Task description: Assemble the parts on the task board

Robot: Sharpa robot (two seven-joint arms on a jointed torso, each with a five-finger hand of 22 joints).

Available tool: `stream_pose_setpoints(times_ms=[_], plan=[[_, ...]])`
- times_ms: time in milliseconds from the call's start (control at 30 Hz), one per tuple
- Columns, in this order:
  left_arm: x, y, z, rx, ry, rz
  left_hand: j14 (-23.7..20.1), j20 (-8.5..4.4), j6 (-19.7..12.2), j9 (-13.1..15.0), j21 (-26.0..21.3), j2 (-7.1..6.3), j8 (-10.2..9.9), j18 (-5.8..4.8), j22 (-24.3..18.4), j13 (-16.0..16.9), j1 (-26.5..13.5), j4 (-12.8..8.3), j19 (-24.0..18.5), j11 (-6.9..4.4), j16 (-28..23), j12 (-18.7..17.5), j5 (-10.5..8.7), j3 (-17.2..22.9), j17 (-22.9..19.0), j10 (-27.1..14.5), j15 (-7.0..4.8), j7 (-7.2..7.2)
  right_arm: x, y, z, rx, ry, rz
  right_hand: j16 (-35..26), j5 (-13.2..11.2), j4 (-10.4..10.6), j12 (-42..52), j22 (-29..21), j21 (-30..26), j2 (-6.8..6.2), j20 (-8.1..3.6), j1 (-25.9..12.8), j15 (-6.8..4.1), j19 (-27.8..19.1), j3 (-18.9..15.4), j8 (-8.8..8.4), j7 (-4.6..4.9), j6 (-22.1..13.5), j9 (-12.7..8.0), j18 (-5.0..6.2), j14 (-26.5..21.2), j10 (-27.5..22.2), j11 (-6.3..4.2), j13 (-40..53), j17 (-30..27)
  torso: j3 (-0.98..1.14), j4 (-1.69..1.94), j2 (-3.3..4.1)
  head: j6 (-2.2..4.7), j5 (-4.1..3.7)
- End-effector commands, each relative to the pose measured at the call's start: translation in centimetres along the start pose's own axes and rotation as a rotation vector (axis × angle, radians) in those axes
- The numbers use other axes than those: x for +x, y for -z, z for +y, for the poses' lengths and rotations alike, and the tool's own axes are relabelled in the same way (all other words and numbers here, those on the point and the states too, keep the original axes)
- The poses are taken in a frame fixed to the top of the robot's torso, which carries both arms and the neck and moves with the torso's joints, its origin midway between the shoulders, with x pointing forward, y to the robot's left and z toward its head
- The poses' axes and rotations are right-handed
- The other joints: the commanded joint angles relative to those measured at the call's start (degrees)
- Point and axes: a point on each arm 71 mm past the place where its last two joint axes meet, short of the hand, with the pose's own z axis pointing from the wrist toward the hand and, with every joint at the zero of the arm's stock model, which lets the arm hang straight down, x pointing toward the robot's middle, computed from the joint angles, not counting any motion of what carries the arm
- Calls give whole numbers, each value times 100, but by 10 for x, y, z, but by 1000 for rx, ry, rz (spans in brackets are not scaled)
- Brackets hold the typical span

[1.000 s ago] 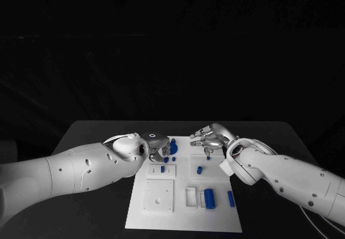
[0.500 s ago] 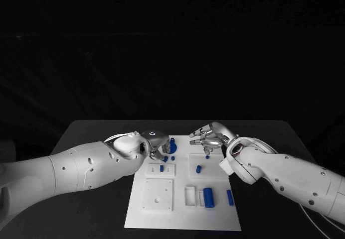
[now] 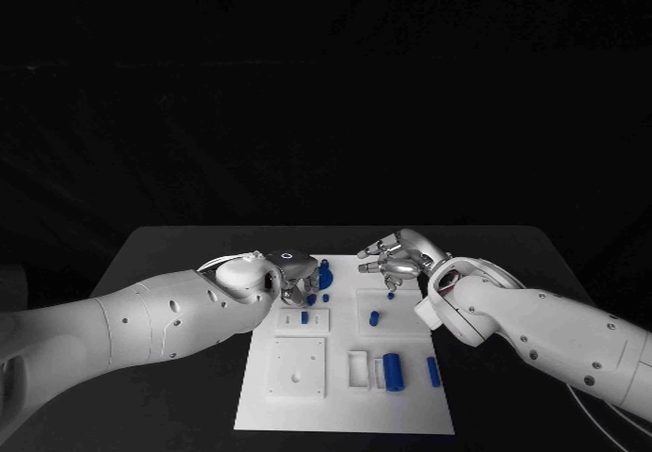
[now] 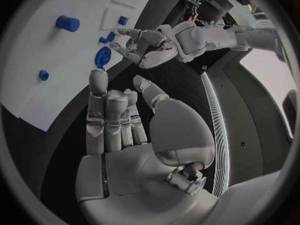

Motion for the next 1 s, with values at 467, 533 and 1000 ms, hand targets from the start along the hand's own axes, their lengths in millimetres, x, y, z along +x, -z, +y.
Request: stream_pose_setpoints(times_ms=[467,533,1000], plan=[[10,-4,-1,9,6,7,-10,-39,-55,-5,-20,83,28,-65,128,-4,101,-34,50,-47,-6,16,65,115,-3,-69,-64,13,0,1,2,-12,6,7,34,19,-2,6,17,-34,9,-38,-58,-24,191,-65,-2,18,18,3,39,18,36,6,15,12,3,3,0,-14,-36],[10,-4,-1,8,6,9,-5,-41,-74,-3,-2,81,31,-64,128,-2,88,-34,45,-43,-5,18,77,151,-1,-73,-63,8,0,1,2,-12,5,7,34,19,-2,6,17,-34,9,-38,-58,-24,191,-65,-2,18,18,3,39,18,36,6,15,12,3,4,2,-10,-42],[16,-6,-3,7,6,34,-9,-25,-242,-7,48,19,21,-52,121,-4,68,-50,21,-11,-15,15,77,191,0,-168,-43,-46,1,2,3,-12,5,13,35,21,-1,7,31,-28,15,-39,-64,-25,194,-80,-2,17,21,3,37,19,39,5,20,15,1,3,-1,-25,-72]])
